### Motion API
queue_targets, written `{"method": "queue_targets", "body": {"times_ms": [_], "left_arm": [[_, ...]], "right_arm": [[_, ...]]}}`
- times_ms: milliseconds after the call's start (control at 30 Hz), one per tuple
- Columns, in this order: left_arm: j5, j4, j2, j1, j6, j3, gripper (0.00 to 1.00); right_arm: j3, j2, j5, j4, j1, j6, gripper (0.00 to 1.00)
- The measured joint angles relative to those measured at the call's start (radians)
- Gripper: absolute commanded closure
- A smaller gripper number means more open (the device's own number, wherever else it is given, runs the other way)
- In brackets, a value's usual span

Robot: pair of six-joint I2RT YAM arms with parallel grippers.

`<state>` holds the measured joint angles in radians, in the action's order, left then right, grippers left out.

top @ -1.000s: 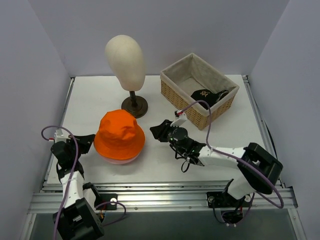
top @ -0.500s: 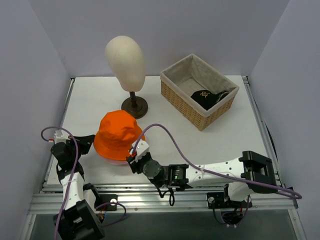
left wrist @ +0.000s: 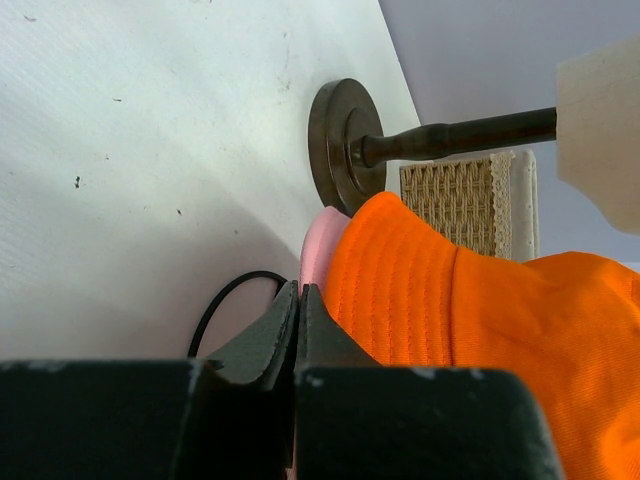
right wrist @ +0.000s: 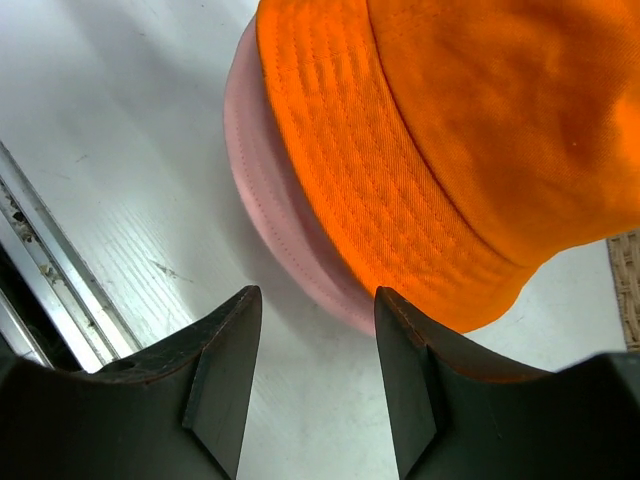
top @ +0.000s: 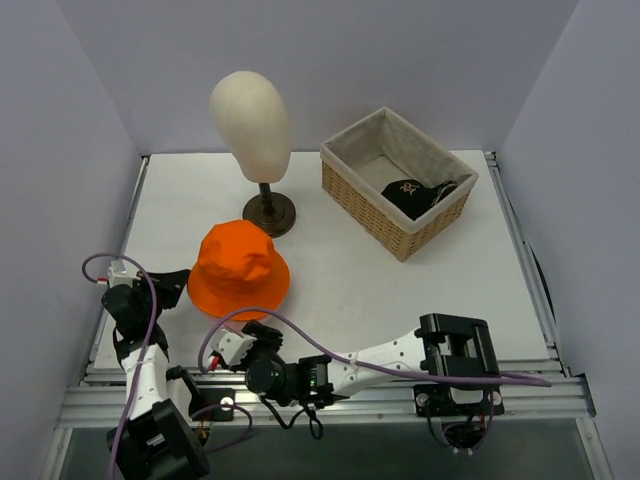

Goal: Stack the hats

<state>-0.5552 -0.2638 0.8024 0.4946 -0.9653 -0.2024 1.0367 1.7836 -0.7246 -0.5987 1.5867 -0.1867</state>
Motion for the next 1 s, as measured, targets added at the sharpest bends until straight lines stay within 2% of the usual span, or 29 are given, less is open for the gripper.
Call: {"method": "queue_targets", "body": {"times_ms": [300, 467, 567, 667, 1000], "left_arm": [[-0.001, -0.001, -0.001, 0.0, -0.001, 0.007, 0.98], [-0.002, -0.001, -0.002, 0.0, -0.002, 0.01, 0.98], [-0.002, -0.002, -0.004, 0.0, -0.002, 0.01, 0.98], [-0.002, -0.001, -0.006, 0.0, -0.003, 0.011, 0.98], [-0.001, -0.001, -0.011, 0.0, -0.015, 0.012, 0.98]], "right_arm": [[0.061, 0.085, -0.085, -0.063, 0.017, -0.12, 0.61], [0.072, 0.111, -0.132, -0.105, 0.017, -0.16, 0.76], [0.072, 0.122, -0.147, -0.122, 0.017, -0.175, 0.92], [0.072, 0.13, -0.151, -0.131, 0.017, -0.183, 1.0], [0.07, 0.14, -0.13, -0.168, 0.017, -0.185, 1.0]]}}
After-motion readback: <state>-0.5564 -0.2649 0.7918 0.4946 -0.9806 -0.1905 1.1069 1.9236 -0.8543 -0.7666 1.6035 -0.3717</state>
